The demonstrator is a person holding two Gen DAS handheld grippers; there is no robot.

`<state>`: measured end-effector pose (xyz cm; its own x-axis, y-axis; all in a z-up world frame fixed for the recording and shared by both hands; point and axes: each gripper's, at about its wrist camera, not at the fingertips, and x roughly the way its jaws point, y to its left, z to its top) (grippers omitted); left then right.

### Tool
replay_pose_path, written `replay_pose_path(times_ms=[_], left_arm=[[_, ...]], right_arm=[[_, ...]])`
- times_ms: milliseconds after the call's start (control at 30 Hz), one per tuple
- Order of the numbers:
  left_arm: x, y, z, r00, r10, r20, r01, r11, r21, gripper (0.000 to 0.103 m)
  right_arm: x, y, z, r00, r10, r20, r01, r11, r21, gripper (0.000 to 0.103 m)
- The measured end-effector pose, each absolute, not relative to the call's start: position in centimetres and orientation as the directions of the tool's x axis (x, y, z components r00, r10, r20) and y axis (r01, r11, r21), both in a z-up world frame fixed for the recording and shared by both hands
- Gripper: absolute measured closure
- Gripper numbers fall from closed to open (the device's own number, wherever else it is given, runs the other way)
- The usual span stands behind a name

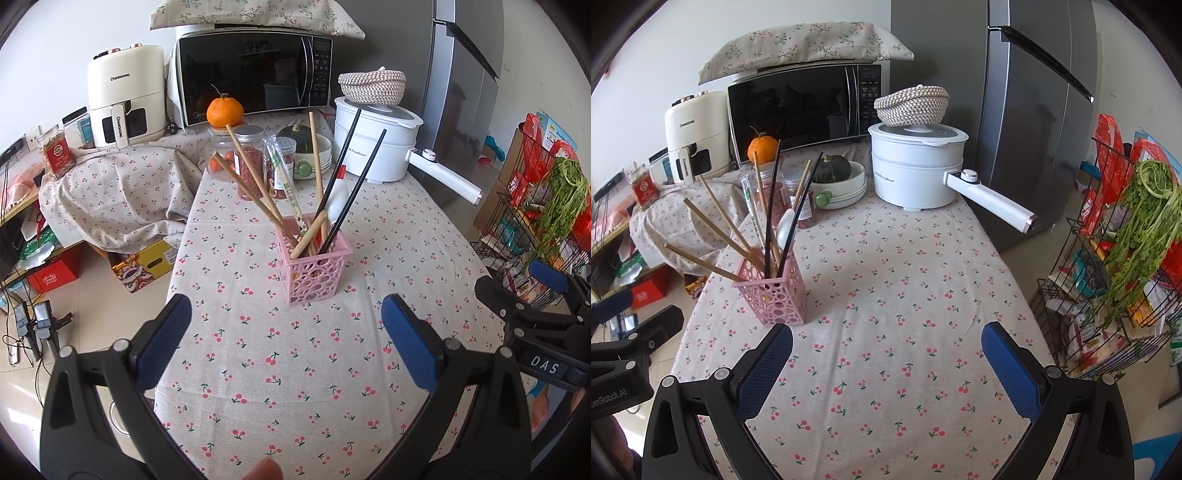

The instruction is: Organize utensils

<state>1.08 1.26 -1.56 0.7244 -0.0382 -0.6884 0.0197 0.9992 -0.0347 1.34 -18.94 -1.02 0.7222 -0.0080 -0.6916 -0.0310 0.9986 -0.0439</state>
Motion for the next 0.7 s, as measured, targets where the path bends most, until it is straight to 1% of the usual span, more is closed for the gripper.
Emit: replay_pose_path(times_ms=[700], left_arm=[[0.99,1.23,-1.74,0.722,-0.04,-0.691,0.018,0.999,-0.039,0.001]], right_arm=[[1.32,-19.04,-1.0,0.723,-0.008,-0.691,-0.027,0.999,-0.04,0.0]])
